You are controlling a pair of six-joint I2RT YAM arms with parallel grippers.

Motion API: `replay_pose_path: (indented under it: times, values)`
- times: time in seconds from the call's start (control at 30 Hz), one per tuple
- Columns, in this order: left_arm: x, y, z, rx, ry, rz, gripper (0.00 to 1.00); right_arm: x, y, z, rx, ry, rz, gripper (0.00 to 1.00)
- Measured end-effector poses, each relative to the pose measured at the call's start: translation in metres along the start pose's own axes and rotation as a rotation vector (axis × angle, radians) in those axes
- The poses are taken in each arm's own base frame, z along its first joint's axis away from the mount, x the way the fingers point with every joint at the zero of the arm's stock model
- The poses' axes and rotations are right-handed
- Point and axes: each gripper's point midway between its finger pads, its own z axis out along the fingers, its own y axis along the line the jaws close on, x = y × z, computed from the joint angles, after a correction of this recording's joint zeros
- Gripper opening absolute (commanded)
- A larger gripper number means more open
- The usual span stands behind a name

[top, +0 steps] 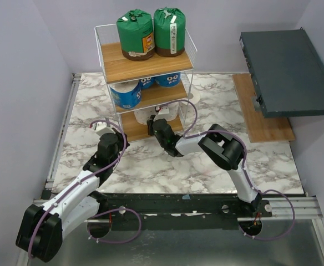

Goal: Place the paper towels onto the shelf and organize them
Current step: Adjust the paper towel on the shelf.

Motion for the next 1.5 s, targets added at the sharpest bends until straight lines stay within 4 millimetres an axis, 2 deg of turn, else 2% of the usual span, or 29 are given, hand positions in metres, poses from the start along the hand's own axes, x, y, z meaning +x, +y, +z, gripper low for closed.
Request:
replay_pose_path:
  times: [0.1,0.3,0.5,0.63,0.77,1.0,1.13,1.5]
  values:
    - [0.003,0.0,0.001,0.002,0.012,0.003,0.0,0.003,-0.003,-0.004,-0.003,0.012,-0.003,0.12]
    - [0.004,0.0,0.001,0.003,0.016,0.003,0.0,0.006,-0.011,-0.033,-0.029,0.06,-0.003,0.14]
    - [0.003,0.0,0.0,0.004,0.014,0.002,0.0,-0.025,-0.02,-0.069,-0.036,0.019,0.018,0.13]
    - [0.003,-0.001,0.0,0.006,0.013,0.001,0.0,-0.036,-0.033,-0.076,0.014,-0.035,0.009,0.12]
    - [0.001,-0.002,-0.001,0.01,0.008,-0.001,0.0,-0.036,-0.047,-0.072,0.076,-0.064,-0.026,0.12]
    - [0.001,-0.004,-0.002,0.02,0.009,-0.005,0.0,-0.03,-0.065,-0.05,0.167,-0.092,-0.074,0.12]
    - [0.002,-0.005,-0.002,0.026,0.014,-0.009,0.0,-0.035,-0.07,-0.034,0.207,-0.123,-0.086,0.12]
    - [0.003,-0.005,-0.002,0.025,0.02,-0.008,0.0,-0.044,-0.084,-0.011,0.251,-0.151,-0.089,0.12]
